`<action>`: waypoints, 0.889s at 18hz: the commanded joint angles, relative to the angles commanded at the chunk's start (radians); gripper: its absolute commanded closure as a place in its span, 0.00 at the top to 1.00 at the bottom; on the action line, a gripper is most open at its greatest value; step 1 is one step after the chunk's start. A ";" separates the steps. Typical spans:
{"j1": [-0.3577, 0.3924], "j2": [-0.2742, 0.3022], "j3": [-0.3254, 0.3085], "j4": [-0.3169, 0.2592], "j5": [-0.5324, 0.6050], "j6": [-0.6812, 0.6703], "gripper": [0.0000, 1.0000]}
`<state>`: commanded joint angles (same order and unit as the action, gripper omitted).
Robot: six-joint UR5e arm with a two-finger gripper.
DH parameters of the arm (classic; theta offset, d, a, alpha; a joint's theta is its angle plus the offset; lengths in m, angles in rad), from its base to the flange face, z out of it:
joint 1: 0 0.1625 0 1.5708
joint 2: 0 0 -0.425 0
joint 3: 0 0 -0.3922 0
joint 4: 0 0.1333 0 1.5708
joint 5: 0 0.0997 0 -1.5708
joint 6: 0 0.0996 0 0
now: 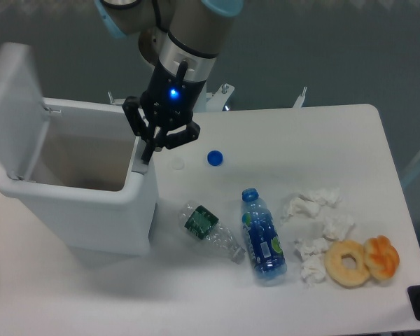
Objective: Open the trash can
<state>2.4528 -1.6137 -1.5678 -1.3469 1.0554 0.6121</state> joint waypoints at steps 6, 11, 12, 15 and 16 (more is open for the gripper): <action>0.095 0.011 0.020 0.009 0.002 0.006 1.00; 0.164 -0.053 0.032 0.009 0.209 0.200 1.00; 0.181 -0.063 0.031 0.003 0.286 0.262 1.00; 0.230 -0.097 0.026 0.003 0.324 0.389 1.00; 0.239 -0.104 0.028 0.005 0.324 0.440 1.00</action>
<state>2.6920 -1.7180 -1.5401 -1.3422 1.3790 1.0518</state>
